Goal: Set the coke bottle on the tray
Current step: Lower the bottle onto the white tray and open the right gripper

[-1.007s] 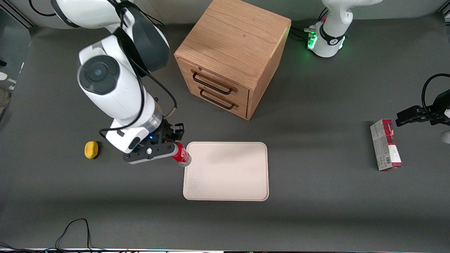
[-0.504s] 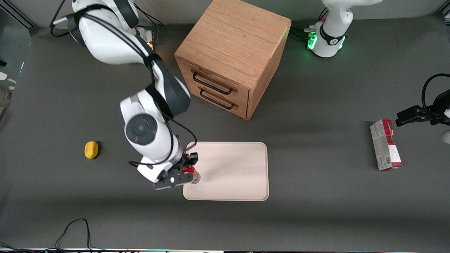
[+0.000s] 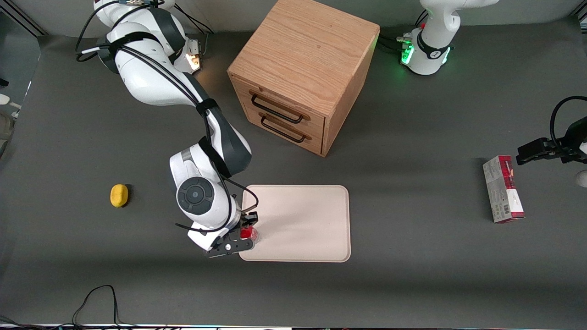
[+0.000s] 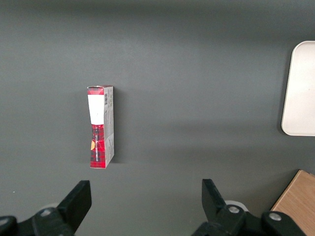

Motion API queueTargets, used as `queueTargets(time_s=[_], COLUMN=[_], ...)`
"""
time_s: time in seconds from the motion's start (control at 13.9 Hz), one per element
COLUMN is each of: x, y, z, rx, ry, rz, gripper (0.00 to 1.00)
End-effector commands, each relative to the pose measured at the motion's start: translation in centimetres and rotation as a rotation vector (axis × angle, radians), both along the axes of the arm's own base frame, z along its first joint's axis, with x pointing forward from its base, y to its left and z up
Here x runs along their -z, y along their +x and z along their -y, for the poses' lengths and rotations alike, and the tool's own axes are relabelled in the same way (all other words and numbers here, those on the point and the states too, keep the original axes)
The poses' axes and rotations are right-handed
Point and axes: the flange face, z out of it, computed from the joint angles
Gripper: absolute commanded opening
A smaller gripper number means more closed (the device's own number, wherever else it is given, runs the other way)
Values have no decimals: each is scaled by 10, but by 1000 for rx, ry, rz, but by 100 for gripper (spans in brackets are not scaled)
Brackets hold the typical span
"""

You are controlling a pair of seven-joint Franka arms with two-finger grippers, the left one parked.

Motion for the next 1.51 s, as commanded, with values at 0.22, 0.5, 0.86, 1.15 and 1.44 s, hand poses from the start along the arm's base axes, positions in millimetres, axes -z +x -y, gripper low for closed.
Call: queueTargets(time_s=[0.22, 0.5, 0.86, 1.15, 1.44], x=[-28, -132, -241, -267, -256], y=[2, -24, -64, -78, -94], z=[-1, 12, 64, 168, 272], rx=[-7, -1, 54, 104, 165], ry=[5, -10, -48, 25, 64], rz=[47, 37, 0, -40, -17], gripper=[100, 100, 100, 100, 100])
